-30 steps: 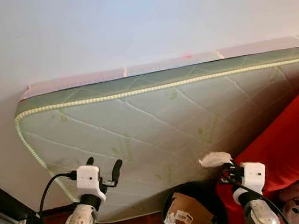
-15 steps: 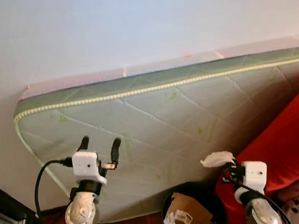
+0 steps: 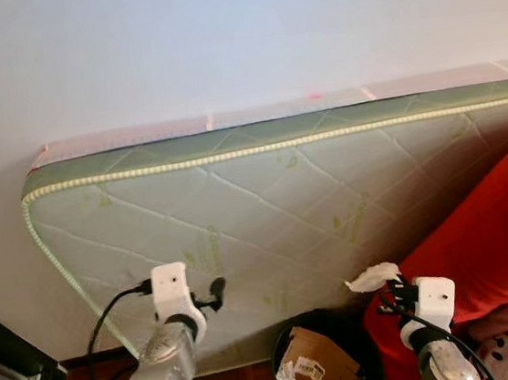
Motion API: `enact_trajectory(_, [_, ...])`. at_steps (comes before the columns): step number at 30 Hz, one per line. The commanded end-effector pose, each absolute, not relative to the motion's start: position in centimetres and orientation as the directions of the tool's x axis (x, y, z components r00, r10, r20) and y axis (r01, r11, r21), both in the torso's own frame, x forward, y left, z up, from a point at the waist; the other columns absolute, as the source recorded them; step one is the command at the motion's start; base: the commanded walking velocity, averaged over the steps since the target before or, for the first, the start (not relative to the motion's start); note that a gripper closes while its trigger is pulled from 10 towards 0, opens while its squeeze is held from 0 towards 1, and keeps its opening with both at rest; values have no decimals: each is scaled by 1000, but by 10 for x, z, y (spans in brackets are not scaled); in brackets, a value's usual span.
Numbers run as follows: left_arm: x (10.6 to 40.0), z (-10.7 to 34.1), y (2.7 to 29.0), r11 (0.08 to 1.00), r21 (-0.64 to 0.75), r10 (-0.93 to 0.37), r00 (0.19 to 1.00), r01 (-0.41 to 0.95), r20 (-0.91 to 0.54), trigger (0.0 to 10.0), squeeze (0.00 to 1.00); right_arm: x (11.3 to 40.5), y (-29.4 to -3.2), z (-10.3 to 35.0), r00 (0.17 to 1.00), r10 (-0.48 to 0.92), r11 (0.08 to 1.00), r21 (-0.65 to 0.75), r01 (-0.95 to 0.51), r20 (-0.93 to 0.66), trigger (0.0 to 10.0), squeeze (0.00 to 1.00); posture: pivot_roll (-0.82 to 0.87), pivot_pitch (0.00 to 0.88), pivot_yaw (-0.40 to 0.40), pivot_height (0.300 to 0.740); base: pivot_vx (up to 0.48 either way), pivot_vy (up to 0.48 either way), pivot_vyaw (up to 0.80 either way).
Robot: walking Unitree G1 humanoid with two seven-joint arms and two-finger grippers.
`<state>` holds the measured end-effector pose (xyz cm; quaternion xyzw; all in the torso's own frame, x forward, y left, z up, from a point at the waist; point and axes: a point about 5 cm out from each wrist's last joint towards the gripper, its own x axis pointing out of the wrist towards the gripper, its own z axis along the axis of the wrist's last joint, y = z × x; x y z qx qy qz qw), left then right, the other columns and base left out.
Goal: Clean up the room
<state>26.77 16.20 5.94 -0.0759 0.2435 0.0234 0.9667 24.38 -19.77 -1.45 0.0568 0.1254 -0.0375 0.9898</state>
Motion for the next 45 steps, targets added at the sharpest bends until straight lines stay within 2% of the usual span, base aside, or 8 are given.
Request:
enact_trajectory(1, [268,64,162,990,-125,3,880,-71,-476,10000,0,244,-200,-14,964,-68,991,98,96,-256,10000,0,76,0,-61,726,0,0,0])
enact_trajectory(8, [265,70,162,993,-106,-16,859,-45,-512,10000,0,244,-199,-15,963,-67,990,102,96,-263,10000,0,78,0,-60,726,0,0,0])
enact_trajectory(11, [273,97,155,993,24,-107,953,118,-284,10000,0,244,-199,-15,962,-67,990,102,97,-264,10000,0,80,0,-60,726,0,0,0])
enact_trajectory(18, [263,111,154,979,109,-167,984,172,-61,10000,0,244,-199,-14,962,-70,990,101,100,-262,10000,0,78,0,-61,726,0,0,0])
enact_trajectory(20, [259,111,156,970,177,-166,986,169,-29,10000,0,244,-200,-14,963,-72,990,101,102,-261,10000,0,79,0,-63,726,0,0,0])
enact_trajectory(21, [255,111,156,939,290,-196,981,187,2,10000,0,244,-201,-14,962,-76,989,101,106,-260,10000,0,80,0,-64,726,0,0,0])
enact_trajectory(22, [254,110,155,928,319,-206,978,193,8,10000,0,244,-201,-14,962,-77,989,101,107,-260,10000,0,80,0,-64,726,0,0,0])
enact_trajectory(45, [260,103,171,960,263,-123,988,94,96,10000,0,243,-200,-10,971,-111,985,104,135,-213,10000,0,65,0,-28,726,0,0,0])
